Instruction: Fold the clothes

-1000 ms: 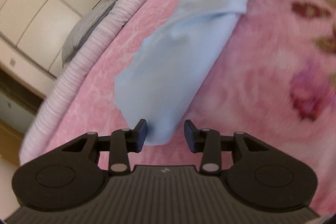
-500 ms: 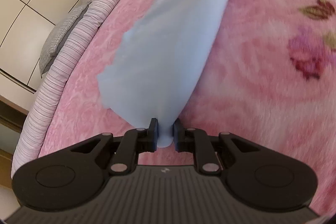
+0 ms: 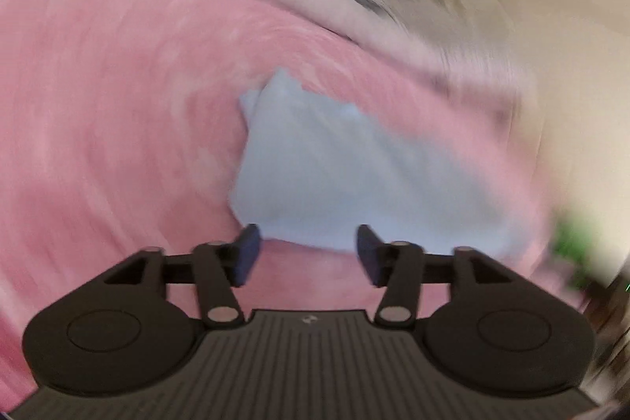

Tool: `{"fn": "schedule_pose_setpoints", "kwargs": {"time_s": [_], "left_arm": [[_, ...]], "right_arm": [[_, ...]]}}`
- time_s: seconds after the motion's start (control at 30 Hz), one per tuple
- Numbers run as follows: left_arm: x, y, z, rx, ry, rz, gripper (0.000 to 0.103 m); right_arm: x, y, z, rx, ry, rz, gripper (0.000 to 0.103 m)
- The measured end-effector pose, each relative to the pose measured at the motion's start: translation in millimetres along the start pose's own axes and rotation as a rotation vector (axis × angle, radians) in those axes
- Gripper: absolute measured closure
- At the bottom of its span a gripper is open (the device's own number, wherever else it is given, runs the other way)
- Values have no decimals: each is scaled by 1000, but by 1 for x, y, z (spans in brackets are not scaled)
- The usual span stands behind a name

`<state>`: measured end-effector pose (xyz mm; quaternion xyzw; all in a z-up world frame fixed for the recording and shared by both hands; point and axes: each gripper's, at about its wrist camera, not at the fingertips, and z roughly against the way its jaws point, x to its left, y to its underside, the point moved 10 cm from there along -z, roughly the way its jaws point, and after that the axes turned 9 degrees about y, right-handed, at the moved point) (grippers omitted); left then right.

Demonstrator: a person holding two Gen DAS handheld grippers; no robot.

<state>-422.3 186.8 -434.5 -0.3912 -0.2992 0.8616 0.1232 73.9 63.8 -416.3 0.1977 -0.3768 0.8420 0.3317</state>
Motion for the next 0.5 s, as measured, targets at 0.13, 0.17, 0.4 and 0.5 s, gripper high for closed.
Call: {"fn": "schedule_pose_setpoints", "kwargs": {"time_s": [0.13,0.17,0.4,0.5], "left_arm": [[12,1,-20,-68,20,215,50],[16,1,-26,-85,25,268,49],[36,0,-58,-190,40,565,72],[39,-4,-64,-184,-1,488,92]], "right_arm": [[-2,-9,-27,52,-38,-262,36],[-3,-8,-33,65,-41,-306,36],[-2,-32,-68,-13,18,-335,37],[-9,-23,-67,-36,108,-310,83]]}}
